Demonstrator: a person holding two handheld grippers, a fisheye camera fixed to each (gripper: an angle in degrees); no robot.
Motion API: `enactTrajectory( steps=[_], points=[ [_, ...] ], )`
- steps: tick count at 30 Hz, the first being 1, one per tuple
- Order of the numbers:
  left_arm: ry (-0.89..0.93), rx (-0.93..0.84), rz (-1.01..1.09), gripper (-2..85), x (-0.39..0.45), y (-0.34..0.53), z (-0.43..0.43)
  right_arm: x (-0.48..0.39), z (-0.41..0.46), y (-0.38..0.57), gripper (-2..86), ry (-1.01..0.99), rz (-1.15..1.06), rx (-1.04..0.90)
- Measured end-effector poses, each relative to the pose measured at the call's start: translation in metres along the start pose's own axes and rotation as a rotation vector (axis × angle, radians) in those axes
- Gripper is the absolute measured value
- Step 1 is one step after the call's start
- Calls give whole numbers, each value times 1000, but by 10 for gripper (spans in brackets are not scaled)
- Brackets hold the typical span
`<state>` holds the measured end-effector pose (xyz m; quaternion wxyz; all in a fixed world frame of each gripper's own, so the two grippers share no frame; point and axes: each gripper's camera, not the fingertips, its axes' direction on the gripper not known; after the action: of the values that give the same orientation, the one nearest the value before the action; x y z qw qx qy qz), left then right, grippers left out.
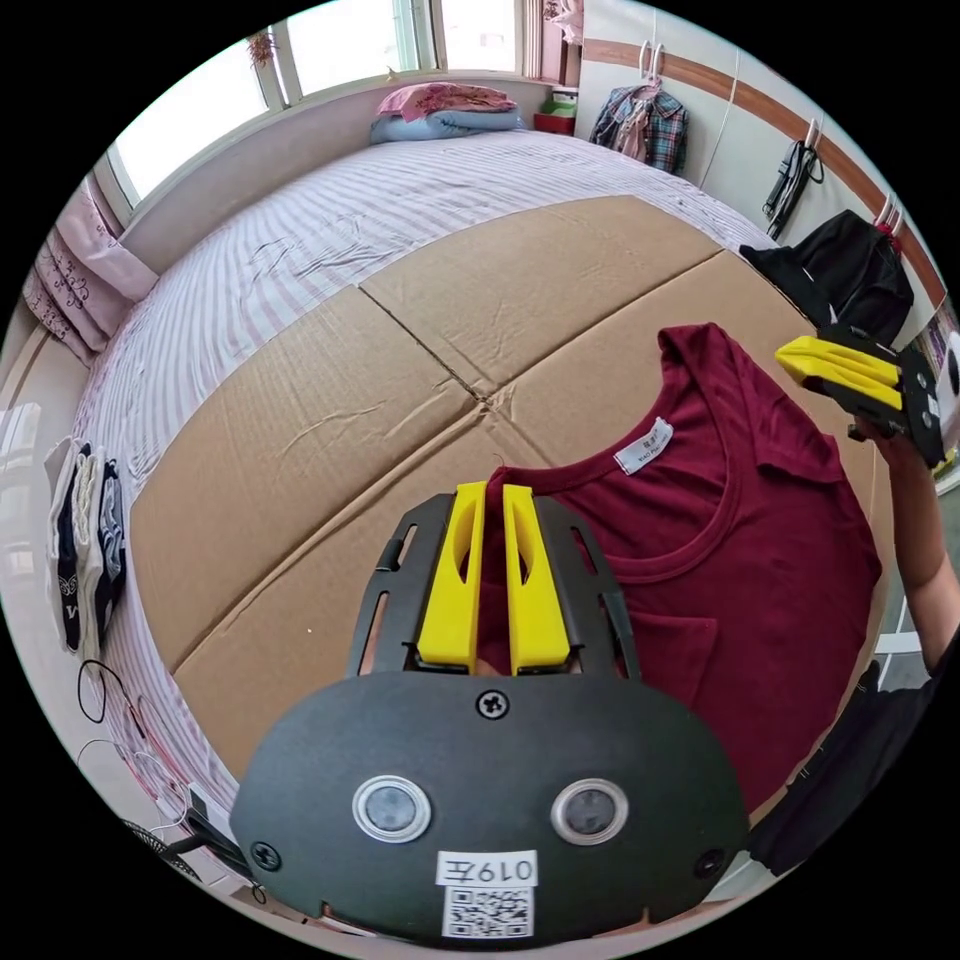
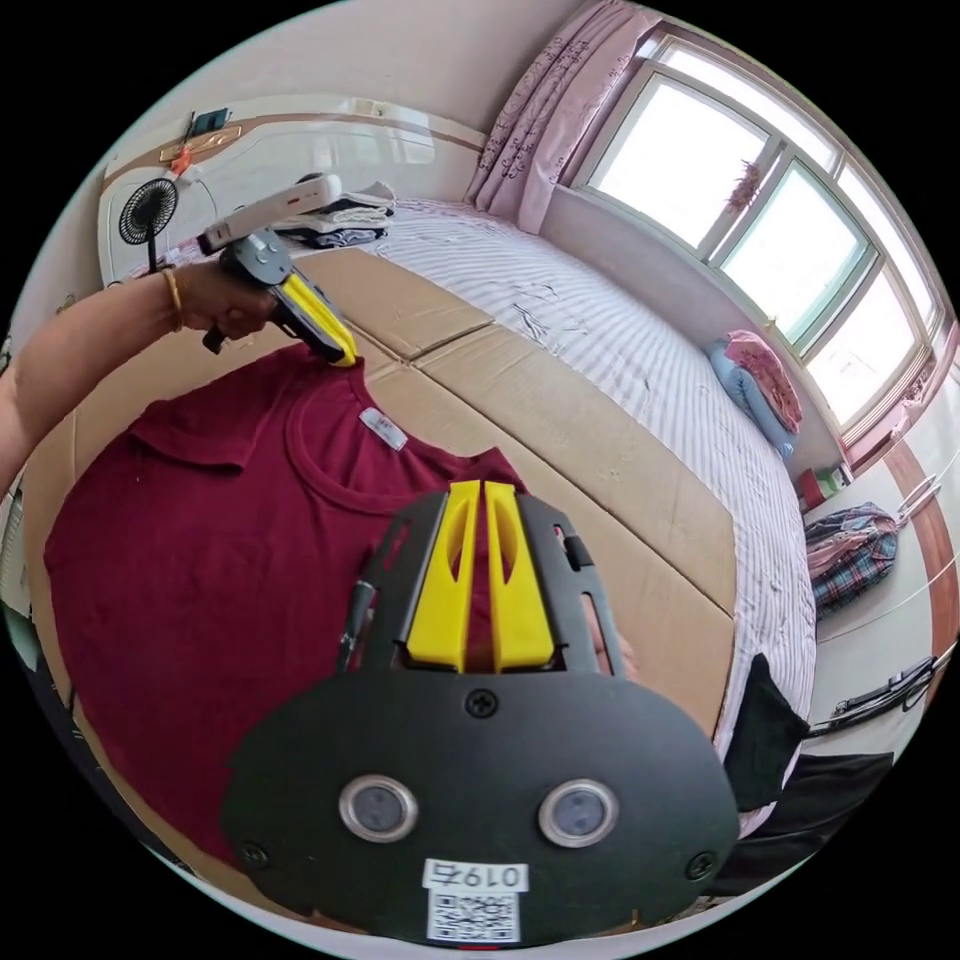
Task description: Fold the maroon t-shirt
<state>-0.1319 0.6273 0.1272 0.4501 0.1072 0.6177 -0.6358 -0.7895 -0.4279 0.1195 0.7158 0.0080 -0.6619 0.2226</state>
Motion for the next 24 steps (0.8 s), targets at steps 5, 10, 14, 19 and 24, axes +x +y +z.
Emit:
enactTrajectory(
  steps=[5,10,14,19,24],
  points=[
    [8,14,-19,12,-5,-30,-7,28,40,-73,51,-89,12,-106],
    [-2,36,-89,10,-15,-57,-15,13,49,-109,59,-101,11,-132],
    [-49,31,-98,8,-11,-81,-22,-14,52,-125,53,-30,-35,-149],
    [-101,16,-89,7,-11,-104,-31,-21,46,-150,55,-10,-30,-137],
    [-80,11,-112,8,-22,-122,-42,-35,52,-176,71,-59,-70,-193]
  ],
)
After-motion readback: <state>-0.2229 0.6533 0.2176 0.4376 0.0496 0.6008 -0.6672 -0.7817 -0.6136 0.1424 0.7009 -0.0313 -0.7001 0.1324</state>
